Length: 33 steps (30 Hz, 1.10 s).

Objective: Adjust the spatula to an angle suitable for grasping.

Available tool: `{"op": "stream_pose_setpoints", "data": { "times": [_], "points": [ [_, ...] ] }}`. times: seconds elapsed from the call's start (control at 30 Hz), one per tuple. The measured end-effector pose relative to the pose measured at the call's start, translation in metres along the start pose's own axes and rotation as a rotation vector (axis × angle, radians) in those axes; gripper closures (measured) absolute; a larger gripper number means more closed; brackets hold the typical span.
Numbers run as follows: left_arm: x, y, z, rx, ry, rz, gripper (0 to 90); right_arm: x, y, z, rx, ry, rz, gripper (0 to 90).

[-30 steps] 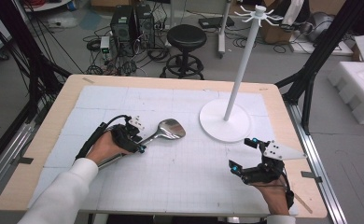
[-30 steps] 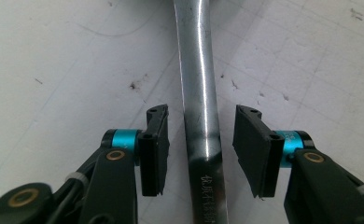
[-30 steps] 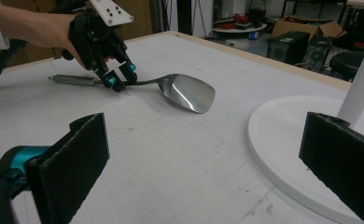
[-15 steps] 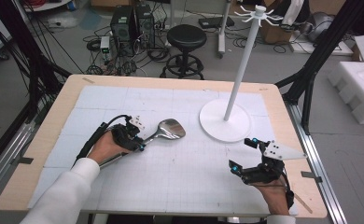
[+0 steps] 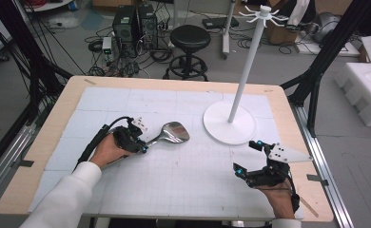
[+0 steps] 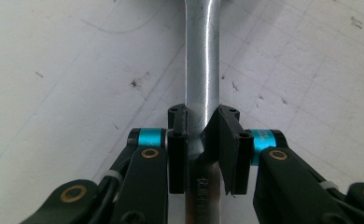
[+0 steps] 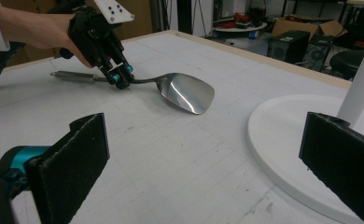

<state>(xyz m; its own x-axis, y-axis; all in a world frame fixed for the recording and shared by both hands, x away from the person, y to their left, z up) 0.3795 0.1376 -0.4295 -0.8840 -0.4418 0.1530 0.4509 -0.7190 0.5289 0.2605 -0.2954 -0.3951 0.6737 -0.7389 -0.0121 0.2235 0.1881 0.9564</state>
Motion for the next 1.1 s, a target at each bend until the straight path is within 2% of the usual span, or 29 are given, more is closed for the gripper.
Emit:
{"op": "stream_pose_setpoints", "data": {
  "times": [0.27,0.33,0.5,0.6,0.67,0.7,0.9,1.1],
  "points": [
    [0.005,0.002,0.012,0.033,-0.016,-0.035,75.0,0.0,0.0,0.0,0.004,-0.002,-0.004,0.4],
    [0.008,0.004,0.019,0.054,-0.021,-0.065,75.0,0.0,0.0,0.0,0.005,-0.002,0.001,0.4],
    [0.014,0.011,0.032,0.11,-0.036,-0.097,74.9,0.0,0.001,0.001,0.009,-0.002,-0.001,0.4],
    [0.02,0.019,0.039,0.122,-0.042,-0.132,75.0,0.0,0.002,0.002,0.013,-0.002,0.002,0.4],
    [0.023,0.022,0.04,0.128,-0.055,-0.134,74.9,0.0,0.004,0.003,0.015,-0.002,0.008,0.4],
    [0.029,0.027,0.042,0.137,-0.061,-0.164,74.9,-0.001,0.005,0.004,0.015,-0.005,0.018,0.4],
    [0.049,0.042,0.034,0.139,-0.115,-0.238,74.9,-0.003,0.01,0.006,0.021,-0.011,0.039,0.4],
    [0.07,0.054,0.02,0.102,-0.168,-0.312,74.9,-0.003,0.012,0.008,0.03,-0.011,0.045,0.4]
  ]
}}
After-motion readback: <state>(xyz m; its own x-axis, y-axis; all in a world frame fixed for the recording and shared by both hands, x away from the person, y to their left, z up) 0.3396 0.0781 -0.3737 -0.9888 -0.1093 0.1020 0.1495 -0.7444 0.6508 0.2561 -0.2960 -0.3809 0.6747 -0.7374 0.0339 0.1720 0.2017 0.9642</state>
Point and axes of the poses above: each handheld gripper's, and its own axes: z roughly backward along the jaws, y roughly out of its top, x roughly to its right, the point moved 1 cm from there along -z, roughly forward along the jaws, and after that the axes turned 8 degrees about -y, right-handed, at the moved point
